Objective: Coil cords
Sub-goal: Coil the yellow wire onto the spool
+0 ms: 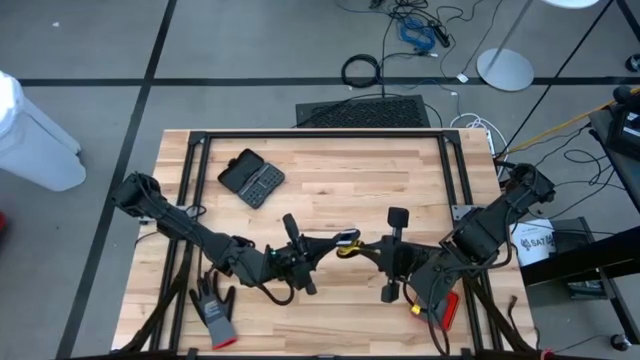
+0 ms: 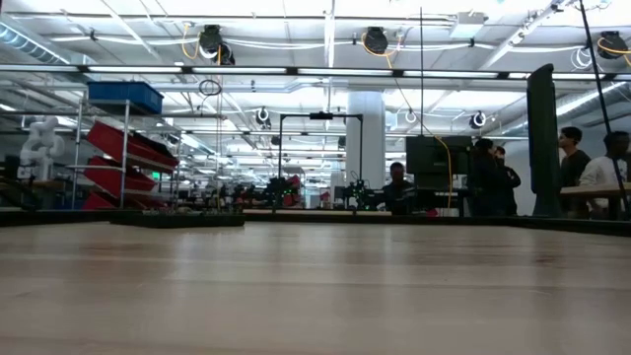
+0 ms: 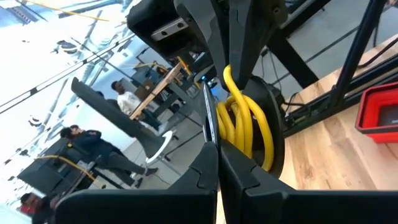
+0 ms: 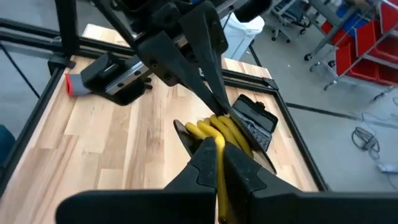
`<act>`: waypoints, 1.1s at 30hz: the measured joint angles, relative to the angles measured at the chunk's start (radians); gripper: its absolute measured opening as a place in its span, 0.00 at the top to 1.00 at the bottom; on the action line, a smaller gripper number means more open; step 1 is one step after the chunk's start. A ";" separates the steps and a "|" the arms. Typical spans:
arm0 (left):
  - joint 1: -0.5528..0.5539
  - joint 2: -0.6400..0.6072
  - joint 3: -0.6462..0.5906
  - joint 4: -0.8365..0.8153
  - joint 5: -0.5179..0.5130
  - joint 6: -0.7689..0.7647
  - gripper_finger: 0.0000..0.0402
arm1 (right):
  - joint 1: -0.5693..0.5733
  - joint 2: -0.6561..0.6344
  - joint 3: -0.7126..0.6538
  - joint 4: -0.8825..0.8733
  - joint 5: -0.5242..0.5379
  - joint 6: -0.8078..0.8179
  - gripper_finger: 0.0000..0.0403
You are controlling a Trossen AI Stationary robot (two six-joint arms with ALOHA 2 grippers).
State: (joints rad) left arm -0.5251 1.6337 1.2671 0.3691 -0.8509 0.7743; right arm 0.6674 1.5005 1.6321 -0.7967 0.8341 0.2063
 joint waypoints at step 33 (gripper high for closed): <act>-0.013 -0.057 0.002 -0.089 0.111 -0.055 1.00 | 0.047 -0.001 -0.001 0.003 0.014 -0.218 1.00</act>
State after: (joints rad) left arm -0.5377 1.5763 1.2690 0.2806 -0.7402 0.7190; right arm 0.7143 1.4991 1.6310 -0.7937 0.8476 -0.0115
